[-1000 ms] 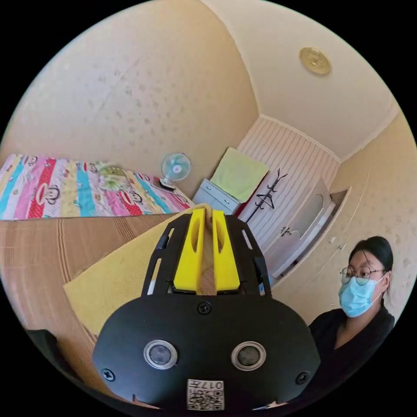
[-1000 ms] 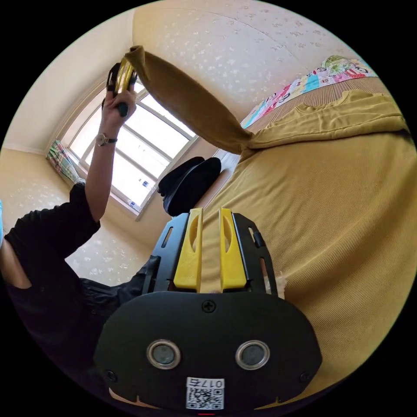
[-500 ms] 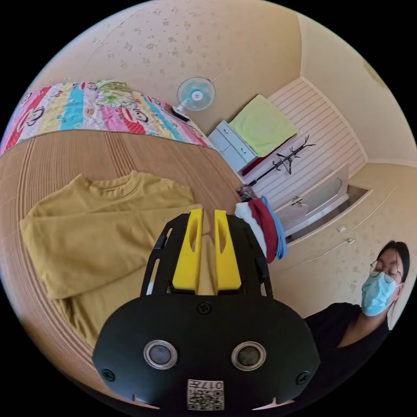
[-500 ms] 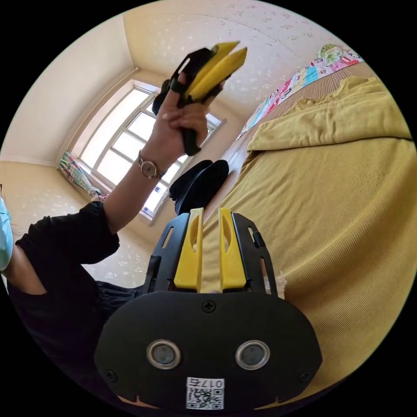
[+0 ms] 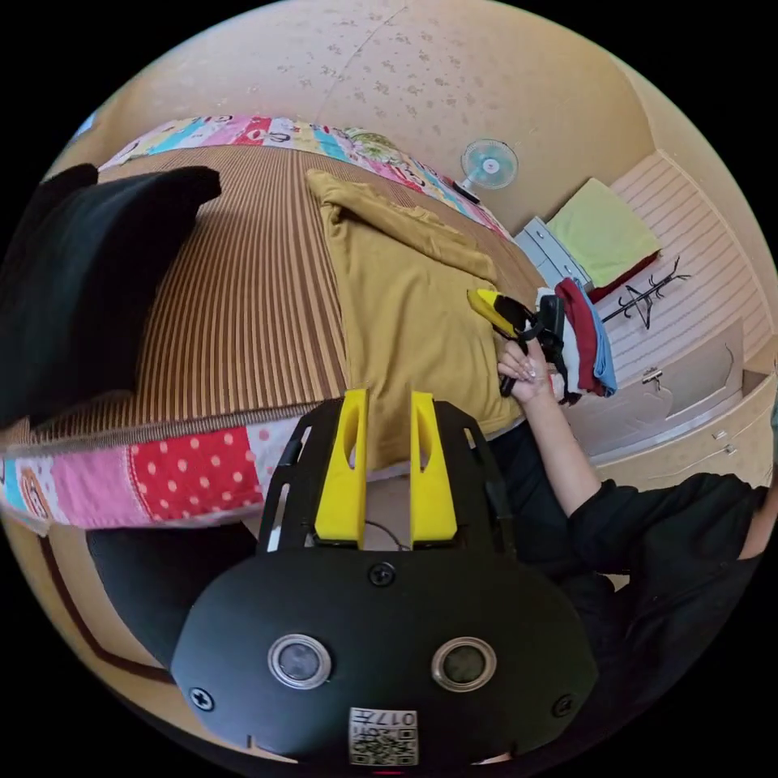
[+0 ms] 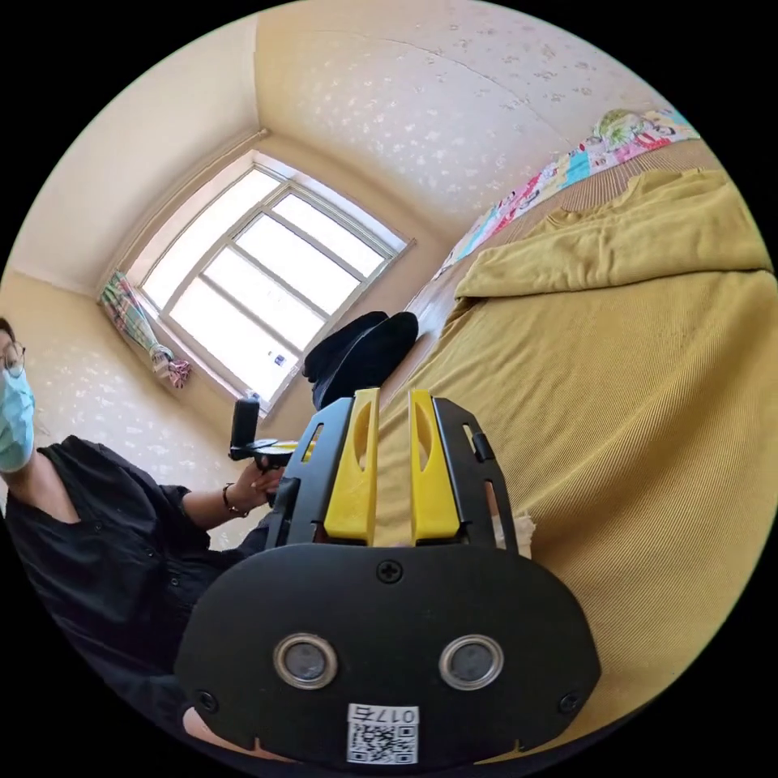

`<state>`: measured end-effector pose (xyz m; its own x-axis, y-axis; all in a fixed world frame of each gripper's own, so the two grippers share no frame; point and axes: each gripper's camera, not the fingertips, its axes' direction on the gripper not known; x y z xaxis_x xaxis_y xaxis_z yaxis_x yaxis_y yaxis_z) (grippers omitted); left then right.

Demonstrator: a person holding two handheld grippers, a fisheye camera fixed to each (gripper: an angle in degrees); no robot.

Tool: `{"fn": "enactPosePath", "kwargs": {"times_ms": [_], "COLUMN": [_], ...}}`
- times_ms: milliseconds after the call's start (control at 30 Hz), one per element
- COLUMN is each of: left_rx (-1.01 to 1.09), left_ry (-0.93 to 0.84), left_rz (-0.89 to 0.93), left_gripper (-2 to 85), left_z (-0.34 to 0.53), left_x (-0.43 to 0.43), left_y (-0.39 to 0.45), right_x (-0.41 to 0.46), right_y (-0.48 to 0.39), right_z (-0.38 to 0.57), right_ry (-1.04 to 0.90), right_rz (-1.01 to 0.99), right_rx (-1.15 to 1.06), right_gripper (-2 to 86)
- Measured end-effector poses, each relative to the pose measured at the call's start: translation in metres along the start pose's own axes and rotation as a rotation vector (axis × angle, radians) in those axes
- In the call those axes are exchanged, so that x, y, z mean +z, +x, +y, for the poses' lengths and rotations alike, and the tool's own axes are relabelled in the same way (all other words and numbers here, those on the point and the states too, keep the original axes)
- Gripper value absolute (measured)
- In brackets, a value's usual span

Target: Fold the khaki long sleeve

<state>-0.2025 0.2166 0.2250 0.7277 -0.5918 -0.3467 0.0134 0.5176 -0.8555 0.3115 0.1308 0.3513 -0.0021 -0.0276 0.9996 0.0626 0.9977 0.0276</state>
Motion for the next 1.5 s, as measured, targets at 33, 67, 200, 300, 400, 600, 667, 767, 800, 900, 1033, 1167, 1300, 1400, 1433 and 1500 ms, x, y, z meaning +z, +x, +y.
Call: {"fn": "enactPosePath", "kwargs": {"times_ms": [33,67,200,300,400,600,667,767,800,900,1033,1167,1300,1400,1433,1500], "left_rx": [-0.013,-0.042,-0.088,-0.102,-0.120,-0.166,-0.164,-0.164,-0.158,-0.161,-0.192,-0.222,-0.145,-0.060,-0.039,0.052], "left_ry": [0.014,0.029,0.059,0.026,0.061,0.138,0.154,0.153,0.151,0.147,0.147,0.195,0.287,0.368,0.383,0.434], "left_rz": [-0.001,-0.007,0.047,0.076,0.148,0.385,0.420,0.440,0.435,0.446,0.466,0.547,0.589,0.617,0.628,0.658], "left_gripper": [8.3,8.5,10.0,9.5,6.0,4.4,4.2,4.0,4.0,4.0,4.0,3.7,3.1,2.7,2.6,2.5], "left_z": [0.007,0.017,0.024,0.024,0.028,0.042,0.043,0.042,0.042,0.043,0.045,0.044,0.038,0.041,0.043,0.051], "left_x": [-0.001,-0.002,-0.006,-0.001,-0.007,-0.030,-0.039,-0.048,-0.052,-0.058,-0.065,-0.084,-0.126,-0.170,-0.180,-0.216], "left_y": [-0.002,-0.007,-0.023,-0.034,-0.047,-0.075,-0.079,-0.085,-0.087,-0.092,-0.099,-0.104,-0.093,-0.082,-0.080,-0.069], "right_x": [-0.001,-0.002,0.008,0.014,-0.018,-0.126,-0.157,-0.169,-0.170,-0.161,-0.155,-0.165,-0.191,-0.202,-0.206,-0.213], "right_y": [-0.005,-0.009,-0.021,-0.038,-0.066,-0.100,-0.086,-0.071,-0.066,-0.060,-0.062,-0.082,-0.136,-0.177,-0.195,-0.220], "right_z": [0.003,0.005,0.005,0.005,0.013,0.070,0.100,0.121,0.126,0.129,0.132,0.135,0.126,0.118,0.116,0.117], "right_ry": [0.026,0.046,-0.003,-0.116,-0.097,0.073,0.098,0.101,0.092,0.077,0.103,0.163,0.310,0.335,0.346,0.384], "right_rz": [0.022,0.057,0.210,0.256,0.256,0.566,0.573,0.528,0.498,0.468,0.384,0.292,0.113,-0.012,-0.055,-0.108], "right_rx": [-0.011,-0.005,0.053,0.102,0.150,0.307,0.427,0.516,0.538,0.549,0.563,0.532,0.375,0.277,0.233,0.166], "right_gripper": [6.2,6.2,6.2,6.7,7.4,9.2,9.8,10.6,11.0,11.6,8.2,4.3,2.9,2.5,2.3,2.2]}}
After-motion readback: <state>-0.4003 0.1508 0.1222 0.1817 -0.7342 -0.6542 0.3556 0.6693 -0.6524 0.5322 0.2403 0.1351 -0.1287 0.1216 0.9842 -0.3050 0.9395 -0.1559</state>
